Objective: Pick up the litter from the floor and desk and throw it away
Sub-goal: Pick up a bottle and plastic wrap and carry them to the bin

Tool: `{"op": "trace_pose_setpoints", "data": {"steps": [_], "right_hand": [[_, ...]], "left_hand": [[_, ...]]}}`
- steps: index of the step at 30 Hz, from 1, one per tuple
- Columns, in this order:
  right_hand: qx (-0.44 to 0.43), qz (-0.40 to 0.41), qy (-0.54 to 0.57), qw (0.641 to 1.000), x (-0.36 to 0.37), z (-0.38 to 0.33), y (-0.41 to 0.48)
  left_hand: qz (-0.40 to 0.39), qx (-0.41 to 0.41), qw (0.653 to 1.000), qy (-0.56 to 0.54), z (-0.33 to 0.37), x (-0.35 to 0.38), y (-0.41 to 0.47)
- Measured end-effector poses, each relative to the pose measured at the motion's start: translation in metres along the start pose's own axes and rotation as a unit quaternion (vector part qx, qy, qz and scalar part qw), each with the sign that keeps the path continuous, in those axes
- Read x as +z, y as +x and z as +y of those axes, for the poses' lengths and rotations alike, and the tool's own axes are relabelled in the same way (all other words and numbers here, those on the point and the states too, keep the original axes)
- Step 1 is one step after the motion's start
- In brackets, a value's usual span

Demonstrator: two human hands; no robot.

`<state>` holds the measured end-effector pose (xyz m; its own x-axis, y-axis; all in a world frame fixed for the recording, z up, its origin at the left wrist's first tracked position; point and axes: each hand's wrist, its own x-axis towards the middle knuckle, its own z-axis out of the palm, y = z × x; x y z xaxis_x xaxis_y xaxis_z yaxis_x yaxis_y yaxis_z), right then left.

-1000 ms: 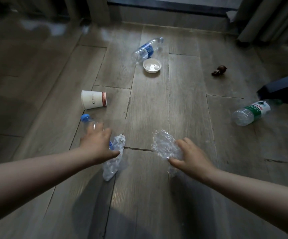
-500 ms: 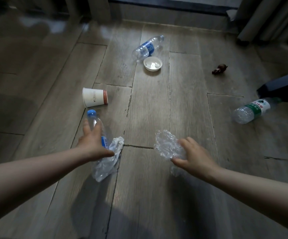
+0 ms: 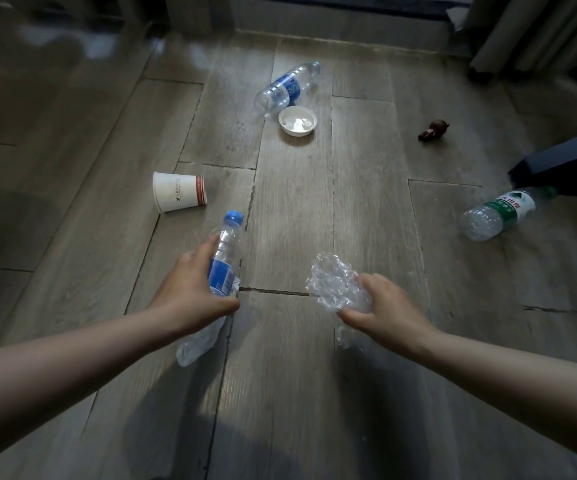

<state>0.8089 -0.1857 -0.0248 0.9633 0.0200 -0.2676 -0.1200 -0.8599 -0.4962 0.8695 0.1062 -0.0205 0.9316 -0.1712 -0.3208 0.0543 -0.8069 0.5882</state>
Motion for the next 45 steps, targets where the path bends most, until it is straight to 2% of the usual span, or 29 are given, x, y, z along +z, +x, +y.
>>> {"op": "trace_pose_setpoints", "data": {"steps": [10, 18, 25, 29, 35, 45], "right_hand": [[0.004, -0.013, 0.042, 0.999, 0.005, -0.017, 0.010], [0.015, -0.024, 0.106, 0.994, -0.002, -0.035, 0.014], [0.069, 0.064, 0.173, 0.980, -0.051, -0.028, 0.022], [0.116, 0.120, 0.157, 0.973, -0.094, -0.031, -0.011], [0.230, 0.157, 0.234, 0.932, -0.194, -0.078, -0.100], [0.314, 0.284, 0.278, 0.862, -0.487, -0.196, -0.256]], "left_hand": [[0.009, -0.041, 0.999, 0.031, -0.013, -0.019, -0.011], [-0.007, -0.043, 0.999, -0.008, 0.000, -0.027, -0.018], [-0.043, -0.038, 0.997, -0.055, 0.061, -0.023, 0.005], [-0.045, -0.044, 0.996, -0.070, 0.116, -0.042, -0.010], [-0.094, -0.034, 0.990, -0.095, 0.240, -0.110, -0.064], [-0.137, 0.081, 0.982, -0.098, 0.502, -0.303, -0.181]]}}
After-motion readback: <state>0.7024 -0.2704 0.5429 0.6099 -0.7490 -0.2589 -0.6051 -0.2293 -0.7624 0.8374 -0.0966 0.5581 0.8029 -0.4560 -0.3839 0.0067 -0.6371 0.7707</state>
